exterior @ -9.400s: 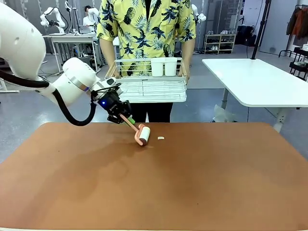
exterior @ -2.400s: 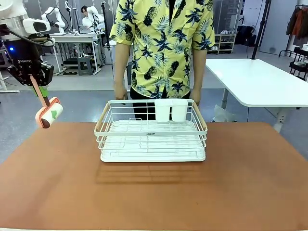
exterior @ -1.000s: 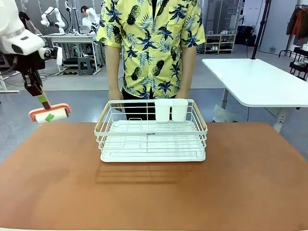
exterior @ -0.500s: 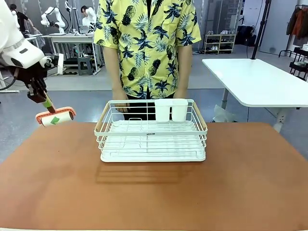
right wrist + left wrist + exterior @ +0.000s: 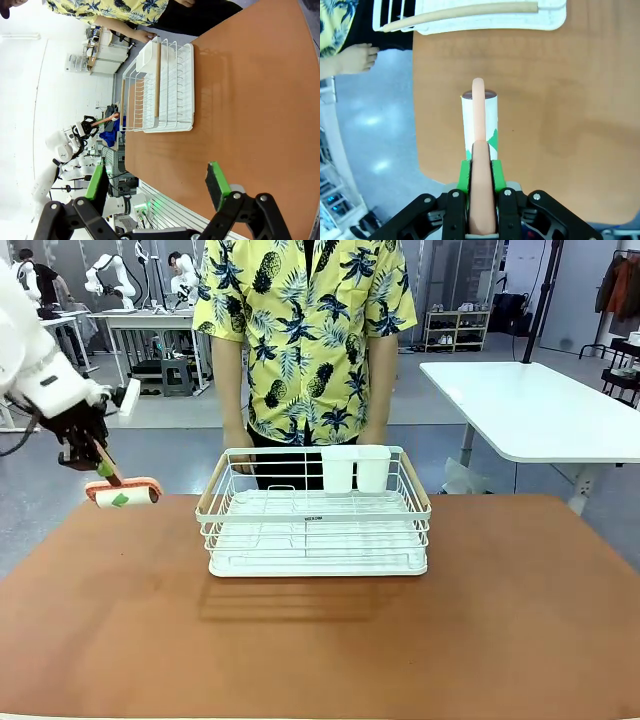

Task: Clean the table.
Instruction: Place the Lint Roller down when the Dish drying rack is positioned in the middle of the table.

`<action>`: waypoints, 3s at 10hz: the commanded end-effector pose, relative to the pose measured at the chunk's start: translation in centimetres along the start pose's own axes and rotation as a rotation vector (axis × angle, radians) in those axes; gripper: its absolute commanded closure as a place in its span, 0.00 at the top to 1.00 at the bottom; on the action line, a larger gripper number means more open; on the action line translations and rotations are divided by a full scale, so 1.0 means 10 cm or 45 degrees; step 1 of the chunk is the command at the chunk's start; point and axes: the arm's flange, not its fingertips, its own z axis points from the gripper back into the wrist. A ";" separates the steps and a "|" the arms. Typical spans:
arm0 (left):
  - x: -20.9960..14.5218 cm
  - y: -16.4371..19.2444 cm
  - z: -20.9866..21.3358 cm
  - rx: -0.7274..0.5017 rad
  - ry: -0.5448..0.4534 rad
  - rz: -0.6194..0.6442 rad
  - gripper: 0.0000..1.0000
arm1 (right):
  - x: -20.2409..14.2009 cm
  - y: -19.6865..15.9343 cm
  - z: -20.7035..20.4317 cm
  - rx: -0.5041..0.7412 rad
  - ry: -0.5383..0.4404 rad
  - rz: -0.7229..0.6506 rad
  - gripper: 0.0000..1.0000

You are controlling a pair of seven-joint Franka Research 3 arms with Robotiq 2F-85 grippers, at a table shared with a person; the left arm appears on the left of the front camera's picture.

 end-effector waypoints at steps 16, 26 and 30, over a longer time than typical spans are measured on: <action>-0.19 -0.18 -1.05 -0.048 0.011 -0.108 0.21 | -0.02 0.02 0.01 0.015 0.000 0.011 1.00; -0.13 -0.42 -0.71 -0.163 0.040 -0.060 0.98 | -0.02 0.02 0.01 0.015 0.000 0.011 1.00; -0.07 -0.41 -0.27 -0.301 0.008 0.000 1.00 | -0.02 0.02 0.01 0.015 0.000 0.011 1.00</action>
